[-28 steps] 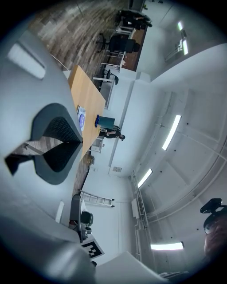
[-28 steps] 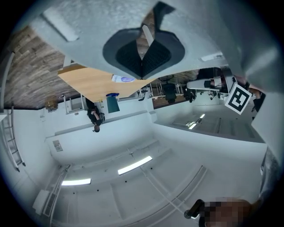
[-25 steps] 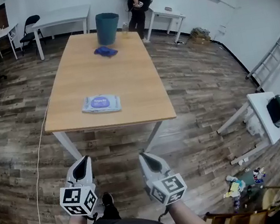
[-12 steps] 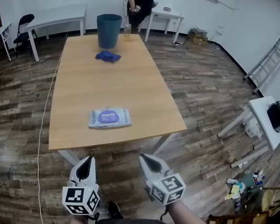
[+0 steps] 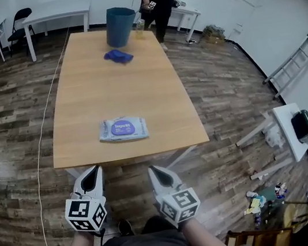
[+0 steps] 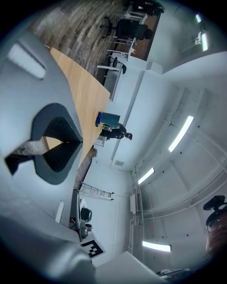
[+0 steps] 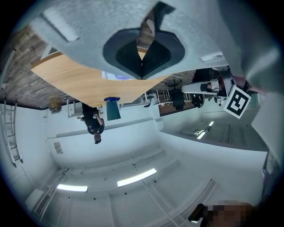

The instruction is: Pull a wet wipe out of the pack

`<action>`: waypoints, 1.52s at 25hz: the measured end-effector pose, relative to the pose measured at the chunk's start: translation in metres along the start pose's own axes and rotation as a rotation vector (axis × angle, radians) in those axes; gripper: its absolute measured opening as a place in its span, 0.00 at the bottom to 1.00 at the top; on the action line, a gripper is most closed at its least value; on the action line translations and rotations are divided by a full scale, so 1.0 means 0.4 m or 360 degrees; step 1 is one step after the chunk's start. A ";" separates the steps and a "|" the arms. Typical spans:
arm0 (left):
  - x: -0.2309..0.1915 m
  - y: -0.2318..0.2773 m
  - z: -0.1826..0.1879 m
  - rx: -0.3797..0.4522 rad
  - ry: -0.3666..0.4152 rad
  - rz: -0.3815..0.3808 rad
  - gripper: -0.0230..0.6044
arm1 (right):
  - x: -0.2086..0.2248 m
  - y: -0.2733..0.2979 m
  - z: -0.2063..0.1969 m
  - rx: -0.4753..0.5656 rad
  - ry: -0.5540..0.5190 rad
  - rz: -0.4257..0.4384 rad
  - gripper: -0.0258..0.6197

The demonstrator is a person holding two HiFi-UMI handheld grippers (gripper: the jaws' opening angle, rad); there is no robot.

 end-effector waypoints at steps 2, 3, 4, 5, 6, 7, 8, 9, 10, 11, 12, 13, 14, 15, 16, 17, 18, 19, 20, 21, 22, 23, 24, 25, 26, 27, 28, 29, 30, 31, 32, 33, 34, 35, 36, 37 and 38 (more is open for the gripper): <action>-0.006 0.007 -0.006 -0.0010 -0.0013 -0.0006 0.07 | 0.005 0.005 -0.001 -0.0012 -0.0002 -0.0011 0.03; -0.007 0.011 -0.012 -0.0019 -0.0019 -0.0009 0.07 | 0.012 0.008 -0.002 -0.0016 0.0002 -0.0022 0.03; -0.009 0.016 -0.018 -0.0027 -0.0025 -0.0011 0.07 | 0.020 0.012 -0.002 -0.0019 0.0008 -0.0032 0.03; -0.012 0.022 -0.022 -0.0033 -0.0030 -0.0010 0.07 | 0.027 0.019 -0.002 -0.0021 0.0012 -0.0039 0.03; -0.015 0.027 -0.024 -0.0038 -0.0034 -0.0008 0.07 | 0.034 0.027 -0.002 -0.0023 0.0014 -0.0042 0.03; -0.019 0.033 -0.025 -0.0040 -0.0036 -0.0005 0.07 | 0.040 0.038 -0.002 -0.0026 0.0012 -0.0043 0.03; -0.024 0.039 -0.025 -0.0043 -0.0034 0.0000 0.07 | 0.045 0.051 -0.003 -0.0029 0.0010 -0.0041 0.03; -0.030 0.047 -0.024 -0.0048 -0.0030 0.0004 0.07 | 0.049 0.065 -0.003 -0.0032 0.0010 -0.0037 0.03; -0.037 0.055 -0.025 -0.0053 -0.0025 0.0009 0.07 | 0.054 0.082 -0.004 -0.0036 0.0014 -0.0031 0.03; -0.044 0.064 -0.025 -0.0060 -0.0018 0.0016 0.07 | 0.057 0.099 -0.003 -0.0038 0.0021 -0.0021 0.03; -0.052 0.075 -0.025 -0.0066 -0.0012 0.0023 0.07 | 0.060 0.118 -0.001 -0.0038 0.0028 -0.0009 0.03; -0.060 0.087 -0.024 -0.0073 -0.0007 0.0033 0.07 | 0.062 0.138 0.003 -0.0037 0.0030 0.0007 0.03; -0.068 0.100 -0.023 -0.0080 -0.0004 0.0043 0.07 | 0.063 0.160 0.007 -0.0037 0.0027 0.0024 0.03; -0.075 0.113 -0.021 -0.0087 -0.0001 0.0051 0.07 | 0.064 0.182 0.012 -0.0038 0.0020 0.0041 0.03; -0.082 0.127 -0.020 -0.0095 0.0001 0.0056 0.07 | 0.064 0.205 0.017 -0.0041 0.0012 0.0059 0.03; -0.088 0.143 -0.020 -0.0103 0.0004 0.0058 0.07 | 0.066 0.226 0.020 -0.0044 0.0007 0.0076 0.03; -0.093 0.159 -0.020 -0.0111 0.0007 0.0058 0.07 | 0.069 0.247 0.024 -0.0049 0.0003 0.0094 0.03; -0.098 0.176 -0.019 -0.0115 0.0009 0.0058 0.07 | 0.074 0.266 0.026 -0.0055 0.0001 0.0110 0.03; -0.102 0.193 -0.017 -0.0117 0.0009 0.0058 0.07 | 0.080 0.283 0.029 -0.0062 -0.0002 0.0125 0.03; -0.106 0.210 -0.015 -0.0116 0.0008 0.0060 0.07 | 0.088 0.300 0.032 -0.0070 -0.0005 0.0137 0.03; -0.111 0.228 -0.012 -0.0114 0.0008 0.0064 0.07 | 0.096 0.316 0.036 -0.0075 -0.0008 0.0148 0.03; -0.118 0.244 -0.010 -0.0114 0.0010 0.0068 0.07 | 0.104 0.332 0.041 -0.0077 -0.0012 0.0158 0.03; -0.125 0.261 -0.009 -0.0121 0.0016 0.0073 0.07 | 0.112 0.348 0.045 -0.0077 -0.0015 0.0165 0.03; -0.133 0.277 -0.011 -0.0136 0.0027 0.0077 0.07 | 0.122 0.363 0.050 -0.0077 -0.0016 0.0169 0.03; -0.140 0.294 -0.014 -0.0157 0.0042 0.0082 0.07 | 0.134 0.379 0.055 -0.0079 -0.0016 0.0171 0.03; -0.146 0.312 -0.019 -0.0182 0.0057 0.0086 0.07 | 0.147 0.394 0.061 -0.0080 -0.0019 0.0171 0.03; -0.153 0.328 -0.023 -0.0204 0.0069 0.0090 0.07 | 0.160 0.408 0.067 -0.0081 -0.0022 0.0171 0.03; -0.159 0.341 -0.027 -0.0224 0.0076 0.0097 0.07 | 0.171 0.421 0.072 -0.0083 -0.0023 0.0173 0.03; -0.167 0.350 -0.033 -0.0243 0.0079 0.0108 0.07 | 0.180 0.433 0.074 -0.0087 -0.0023 0.0181 0.03; -0.175 0.356 -0.040 -0.0262 0.0078 0.0127 0.07 | 0.186 0.443 0.073 -0.0094 -0.0023 0.0193 0.03; -0.185 0.361 -0.049 -0.0281 0.0074 0.0149 0.07 | 0.192 0.454 0.070 -0.0103 -0.0024 0.0205 0.03; -0.194 0.364 -0.059 -0.0300 0.0068 0.0173 0.07 | 0.199 0.464 0.065 -0.0115 -0.0024 0.0215 0.03; -0.202 0.368 -0.070 -0.0318 0.0062 0.0194 0.07 | 0.206 0.474 0.059 -0.0129 -0.0025 0.0224 0.03; -0.208 0.373 -0.081 -0.0337 0.0059 0.0209 0.07 | 0.211 0.484 0.053 -0.0143 -0.0025 0.0234 0.03; -0.212 0.377 -0.089 -0.0355 0.0061 0.0220 0.07 | 0.214 0.494 0.047 -0.0155 -0.0027 0.0247 0.03; -0.214 0.380 -0.096 -0.0371 0.0067 0.0227 0.07 | 0.214 0.502 0.043 -0.0165 -0.0030 0.0263 0.03; -0.215 0.383 -0.101 -0.0381 0.0075 0.0234 0.07 | 0.211 0.510 0.038 -0.0173 -0.0036 0.0282 0.03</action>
Point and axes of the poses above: the fingertips, and each gripper's own axes: y forward along the fingers, x to its right, z out of its top, the point moved 1 cm from there along -y, backward along the fingers, and after that the axes turned 12 degrees about -z, right-handed, at the moved point
